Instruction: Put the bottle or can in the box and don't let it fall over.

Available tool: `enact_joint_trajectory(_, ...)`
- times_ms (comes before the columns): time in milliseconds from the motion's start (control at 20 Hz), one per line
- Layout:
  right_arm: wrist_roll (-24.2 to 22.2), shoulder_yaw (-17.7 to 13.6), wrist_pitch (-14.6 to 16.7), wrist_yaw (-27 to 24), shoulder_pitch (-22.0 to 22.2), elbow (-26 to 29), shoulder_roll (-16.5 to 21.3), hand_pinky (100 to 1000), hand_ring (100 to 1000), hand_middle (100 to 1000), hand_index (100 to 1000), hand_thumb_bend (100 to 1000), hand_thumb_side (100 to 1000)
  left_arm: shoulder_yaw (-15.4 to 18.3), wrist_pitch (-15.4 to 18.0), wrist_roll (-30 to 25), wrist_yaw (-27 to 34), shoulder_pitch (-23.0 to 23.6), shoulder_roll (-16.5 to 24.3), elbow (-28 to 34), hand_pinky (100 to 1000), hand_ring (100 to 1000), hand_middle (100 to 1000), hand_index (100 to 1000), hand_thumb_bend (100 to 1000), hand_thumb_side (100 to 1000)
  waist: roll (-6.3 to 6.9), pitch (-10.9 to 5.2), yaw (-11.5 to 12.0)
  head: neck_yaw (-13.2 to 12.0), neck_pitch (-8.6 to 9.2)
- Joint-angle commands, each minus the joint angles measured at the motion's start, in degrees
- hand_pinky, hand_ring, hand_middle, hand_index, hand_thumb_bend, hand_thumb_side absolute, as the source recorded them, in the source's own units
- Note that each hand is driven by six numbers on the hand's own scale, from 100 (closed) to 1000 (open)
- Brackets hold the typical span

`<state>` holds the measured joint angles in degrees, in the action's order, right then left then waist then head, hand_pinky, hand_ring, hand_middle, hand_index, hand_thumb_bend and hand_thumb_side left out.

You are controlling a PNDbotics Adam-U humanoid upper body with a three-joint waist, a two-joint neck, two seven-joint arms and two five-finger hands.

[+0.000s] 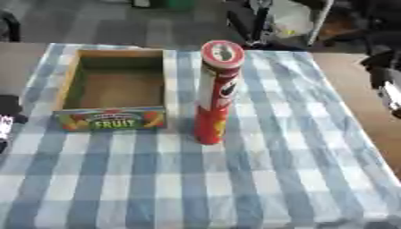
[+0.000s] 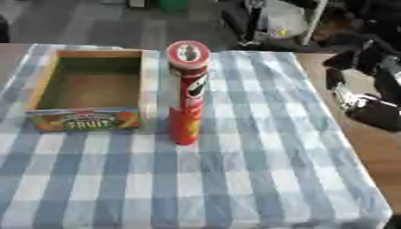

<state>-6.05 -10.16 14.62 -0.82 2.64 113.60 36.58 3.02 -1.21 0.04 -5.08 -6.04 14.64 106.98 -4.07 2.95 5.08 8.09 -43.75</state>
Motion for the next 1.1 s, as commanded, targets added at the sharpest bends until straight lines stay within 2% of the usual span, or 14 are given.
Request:
enact_joint_trajectory(50,0.0,-0.6,0.1,-0.5,-0.4,1.0,2.1,679,702,817,897,125,414,0.1,0.0,0.0,0.0,-0.3,0.6,0.7,674,515,519,666,397,628,0.04,-0.58,0.0,0.1,-0.37)
enact_joint_trajectory(350,0.1,-0.5,0.6,-1.0,-1.3,1.0,3.9,686,709,824,907,131,425,0.1,0.0,0.0,0.0,-0.3,0.6,0.7,674,515,519,666,398,629,-0.06,-0.69,0.2,0.0,-0.37)
enact_joint_trajectory(550,-0.3,-0.3,1.3,-2.6,-4.9,1.0,9.5,700,723,839,917,138,433,0.0,0.0,-0.2,0.0,-0.1,0.6,0.6,674,515,519,665,397,628,-0.26,-0.86,0.3,0.1,-0.37)
enact_joint_trajectory(700,-1.9,0.9,1.7,-4.9,-9.4,1.0,14.2,714,742,858,934,158,448,-0.3,0.0,-0.5,0.0,-0.2,0.5,0.5,674,515,519,665,396,629,-0.41,-0.93,0.5,0.2,-0.37)
enact_joint_trajectory(900,-8.1,4.5,1.2,-8.9,-17.3,1.0,19.9,752,799,907,977,202,472,-0.7,0.1,-0.8,0.1,-0.3,0.5,0.4,674,515,519,665,395,629,-0.53,-1.12,1.2,0.8,-0.37)
enact_joint_trajectory(1100,-18.3,9.6,0.0,-13.5,-26.5,1.0,22.8,788,845,941,990,240,465,-1.1,0.2,-1.3,0.2,-0.4,0.2,0.3,674,515,519,666,394,629,-0.35,-1.39,2.1,1.5,-0.37)
